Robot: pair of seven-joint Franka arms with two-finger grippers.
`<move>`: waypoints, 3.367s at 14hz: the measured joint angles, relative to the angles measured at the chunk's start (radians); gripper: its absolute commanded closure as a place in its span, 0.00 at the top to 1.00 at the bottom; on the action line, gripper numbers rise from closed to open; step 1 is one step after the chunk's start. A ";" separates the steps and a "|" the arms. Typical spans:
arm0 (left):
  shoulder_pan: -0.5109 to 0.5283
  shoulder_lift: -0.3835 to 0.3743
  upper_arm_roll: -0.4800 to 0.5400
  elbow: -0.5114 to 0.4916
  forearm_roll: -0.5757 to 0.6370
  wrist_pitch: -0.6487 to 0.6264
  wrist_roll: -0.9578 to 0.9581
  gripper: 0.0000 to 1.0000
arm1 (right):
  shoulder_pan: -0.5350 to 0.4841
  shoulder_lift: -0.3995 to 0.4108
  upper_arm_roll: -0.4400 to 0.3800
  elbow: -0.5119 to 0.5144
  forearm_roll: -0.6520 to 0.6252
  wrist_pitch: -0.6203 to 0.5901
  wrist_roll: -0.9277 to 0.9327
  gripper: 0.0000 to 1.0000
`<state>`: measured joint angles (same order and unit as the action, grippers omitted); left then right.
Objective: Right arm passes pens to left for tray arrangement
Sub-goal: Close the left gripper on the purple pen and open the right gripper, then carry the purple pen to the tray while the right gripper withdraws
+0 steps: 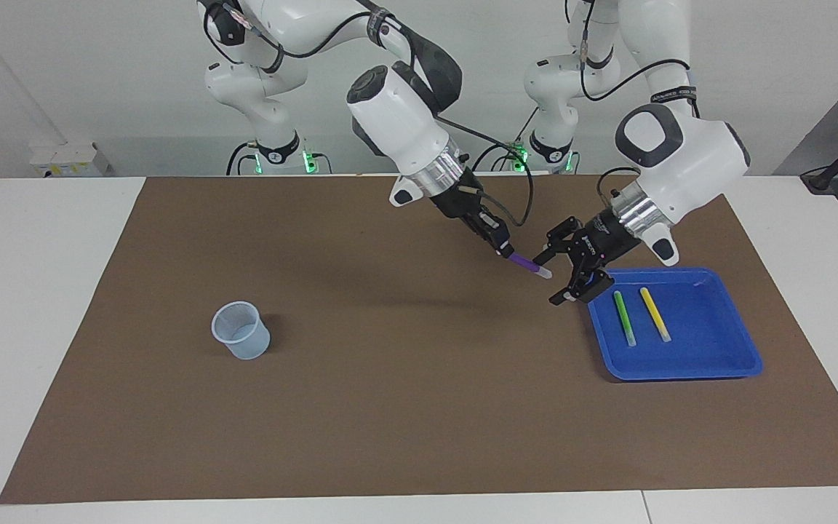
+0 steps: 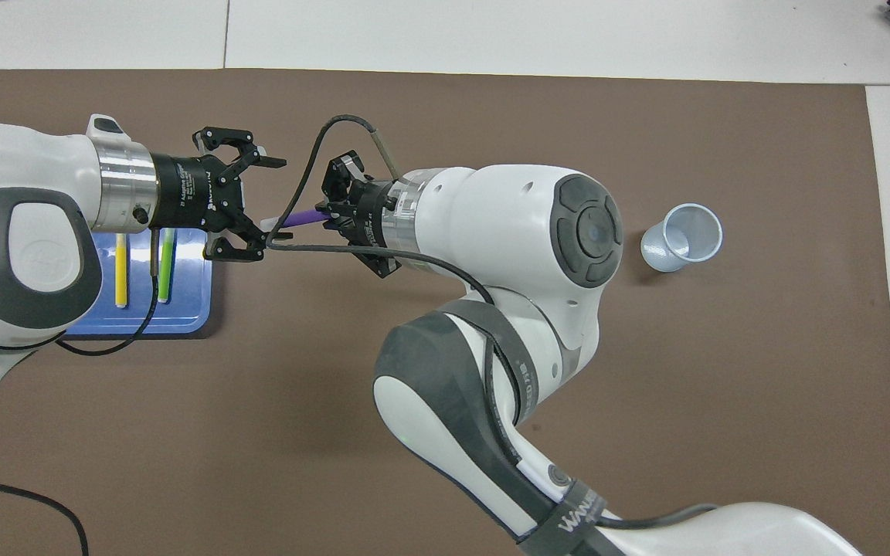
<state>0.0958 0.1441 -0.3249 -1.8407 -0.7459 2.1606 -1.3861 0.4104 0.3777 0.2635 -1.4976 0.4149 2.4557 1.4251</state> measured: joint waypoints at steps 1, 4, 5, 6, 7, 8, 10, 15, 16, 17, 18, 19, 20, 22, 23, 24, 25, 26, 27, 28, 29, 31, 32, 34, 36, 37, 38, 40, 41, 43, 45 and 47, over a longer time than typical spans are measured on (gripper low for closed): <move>-0.004 -0.002 0.000 -0.002 0.000 0.000 0.000 0.66 | 0.000 0.000 0.000 0.000 0.000 0.000 0.000 0.00; -0.014 -0.004 0.000 -0.004 0.000 -0.001 0.000 0.42 | 0.000 0.000 0.000 0.001 0.000 0.001 0.000 0.00; -0.014 -0.005 0.000 -0.005 0.000 -0.005 0.000 0.42 | 0.000 0.000 -0.002 0.001 0.000 0.005 0.000 0.00; -0.014 -0.006 -0.001 -0.005 0.000 -0.012 0.000 0.43 | -0.001 0.000 -0.003 0.001 0.000 0.008 0.000 0.00; -0.013 -0.008 0.000 -0.005 0.000 -0.016 0.000 0.43 | -0.001 0.000 -0.003 0.001 0.000 0.008 0.000 0.00; -0.013 -0.011 0.001 -0.005 0.000 -0.022 0.000 0.43 | -0.001 0.000 -0.002 0.001 0.000 0.008 0.000 0.00; -0.011 -0.024 0.005 -0.005 0.000 -0.041 0.000 0.41 | 0.000 0.000 -0.001 0.001 0.000 0.008 0.000 0.00; -0.011 -0.053 0.007 -0.009 0.000 -0.056 0.000 0.34 | 0.000 0.000 -0.001 0.001 0.000 0.008 0.000 0.00; -0.011 -0.054 0.008 -0.013 0.000 -0.056 0.001 0.35 | 0.000 0.000 -0.001 0.001 0.000 0.008 0.000 0.00; -0.011 -0.055 0.008 -0.019 0.000 -0.056 0.004 0.38 | 0.000 0.000 -0.001 0.001 0.000 0.008 0.000 0.00; -0.011 -0.057 0.008 -0.027 0.000 -0.055 0.011 0.40 | 0.000 0.000 -0.001 0.001 0.000 0.008 0.000 0.00; -0.011 -0.059 0.009 -0.036 0.000 -0.052 0.020 0.37 | 0.000 0.000 -0.001 0.001 0.000 0.008 0.000 0.00; -0.011 -0.062 0.009 -0.046 0.000 -0.043 0.027 0.17 | 0.000 0.000 -0.001 0.001 0.000 0.007 0.000 0.00; -0.011 -0.066 0.009 -0.058 0.000 -0.030 0.034 0.00 | 0.000 0.000 -0.001 0.000 0.000 0.006 0.000 0.00; -0.011 -0.067 0.010 -0.058 0.001 -0.022 0.034 0.00 | 0.000 0.000 -0.001 0.000 0.000 0.001 0.000 0.00; -0.011 -0.067 0.009 -0.059 0.001 -0.021 0.034 0.00 | 0.000 0.000 0.000 0.001 0.000 0.001 0.000 0.00; -0.011 -0.068 0.009 -0.059 0.001 -0.021 0.034 0.00 | 0.000 0.000 0.000 0.001 0.000 0.001 0.000 0.00; -0.011 -0.068 0.009 -0.059 0.001 -0.021 0.034 0.00 | 0.000 0.000 0.000 0.001 0.000 0.001 0.000 0.00; -0.011 -0.068 0.009 -0.059 0.001 -0.021 0.034 0.00 | 0.000 0.000 0.000 0.001 0.000 0.001 0.000 0.00; -0.011 -0.068 0.009 -0.059 0.001 -0.021 0.034 0.00 | 0.000 0.000 0.000 0.001 0.000 0.001 0.000 0.00; -0.011 -0.068 0.010 -0.059 0.001 -0.021 0.034 0.00 | 0.000 0.000 0.000 0.001 0.000 0.001 0.000 0.67; -0.011 -0.068 0.010 -0.059 0.001 -0.021 0.047 0.00 | 0.000 0.000 0.000 0.000 0.000 0.000 0.000 1.00; -0.010 -0.069 0.011 -0.059 0.001 -0.022 0.062 0.00 | 0.000 0.000 -0.001 -0.001 0.000 -0.002 0.000 1.00; 0.001 -0.071 0.014 -0.060 0.003 -0.023 0.087 0.00 | -0.005 0.000 -0.001 -0.001 0.000 -0.026 0.000 1.00; 0.022 -0.076 0.016 -0.067 0.037 -0.033 0.146 0.00 | -0.016 -0.003 -0.002 0.000 0.000 -0.063 0.000 1.00; 0.035 -0.079 0.017 -0.071 0.067 -0.048 0.180 0.00 | -0.025 -0.006 -0.002 0.001 0.000 -0.084 0.000 1.00; 0.047 -0.083 0.017 -0.075 0.105 -0.063 0.214 0.00 | -0.038 -0.011 -0.002 0.002 0.000 -0.114 -0.002 1.00; 0.070 -0.087 0.017 -0.080 0.200 -0.097 0.294 0.00 | -0.063 -0.029 -0.003 0.004 -0.001 -0.188 -0.036 1.00; 0.079 -0.090 0.018 -0.084 0.246 -0.111 0.343 0.00 | -0.076 -0.040 -0.004 0.004 -0.001 -0.230 -0.068 1.00; 0.102 -0.099 0.019 -0.104 0.310 -0.123 0.454 0.00 | -0.108 -0.069 -0.007 0.004 -0.005 -0.320 -0.138 1.00; 0.135 -0.115 0.020 -0.138 0.358 -0.127 0.606 0.00 | -0.161 -0.102 -0.010 0.004 -0.018 -0.425 -0.227 1.00; 0.173 -0.131 0.021 -0.172 0.407 -0.128 0.755 0.00 | -0.211 -0.134 -0.011 0.004 -0.059 -0.534 -0.341 1.00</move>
<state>0.2684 0.0131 -0.3035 -2.0131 -0.3389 2.0331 -0.6315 0.1998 0.2438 0.2526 -1.4936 0.3556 1.9220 1.0838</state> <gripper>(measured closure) 0.828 0.000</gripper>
